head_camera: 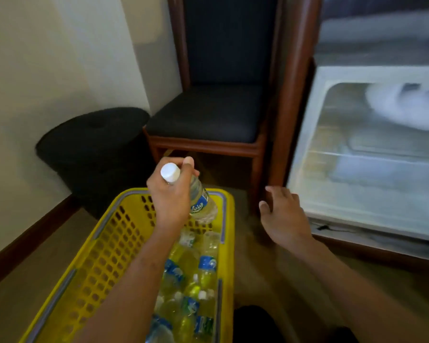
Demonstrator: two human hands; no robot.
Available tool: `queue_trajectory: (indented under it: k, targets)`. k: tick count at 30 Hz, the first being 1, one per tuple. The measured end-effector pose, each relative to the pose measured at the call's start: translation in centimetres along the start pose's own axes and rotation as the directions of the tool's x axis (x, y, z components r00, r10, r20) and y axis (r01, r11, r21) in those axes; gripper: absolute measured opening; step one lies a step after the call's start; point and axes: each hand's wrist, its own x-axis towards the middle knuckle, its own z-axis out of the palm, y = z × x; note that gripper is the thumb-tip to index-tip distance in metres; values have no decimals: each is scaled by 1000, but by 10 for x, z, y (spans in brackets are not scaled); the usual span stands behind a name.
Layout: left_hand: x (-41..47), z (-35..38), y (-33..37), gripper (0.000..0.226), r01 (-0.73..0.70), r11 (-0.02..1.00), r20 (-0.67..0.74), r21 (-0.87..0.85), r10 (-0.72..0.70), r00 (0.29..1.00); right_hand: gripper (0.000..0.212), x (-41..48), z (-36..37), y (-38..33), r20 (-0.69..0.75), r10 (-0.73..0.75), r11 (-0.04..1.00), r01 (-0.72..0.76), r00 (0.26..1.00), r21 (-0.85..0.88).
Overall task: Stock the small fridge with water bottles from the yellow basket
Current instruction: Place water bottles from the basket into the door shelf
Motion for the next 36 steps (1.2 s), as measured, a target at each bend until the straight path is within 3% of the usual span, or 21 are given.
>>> queue_trajectory:
  k: [5,10,14,17,22,27,36]
  targets:
    - [-60,104,74,33,-48,975,280,-219,110,954,36,-54,-128,85,-340,39,987,-88,940,-131]
    - [-156,207,129,30,37,932,566,-361,187,803,32,-140,-263,172,-715,36,915,-310,699,-257]
    - [-238,269,172,32,165,882,701,-441,224,677,34,-202,-354,227,-838,-16,788,-509,546,-346]
    - [-299,300,201,29,194,853,765,-484,305,567,44,-241,-408,266,-868,36,644,-676,496,-359]
    - [-390,333,239,28,246,798,793,-550,407,454,58,-289,-470,314,-837,218,471,-805,502,-360]
    - [-468,360,249,31,196,761,750,-619,498,436,59,-302,-478,342,-759,263,506,-755,595,-417]
    - [-544,403,216,28,115,795,749,-596,499,436,56,-300,-477,355,-792,199,536,-741,577,-405]
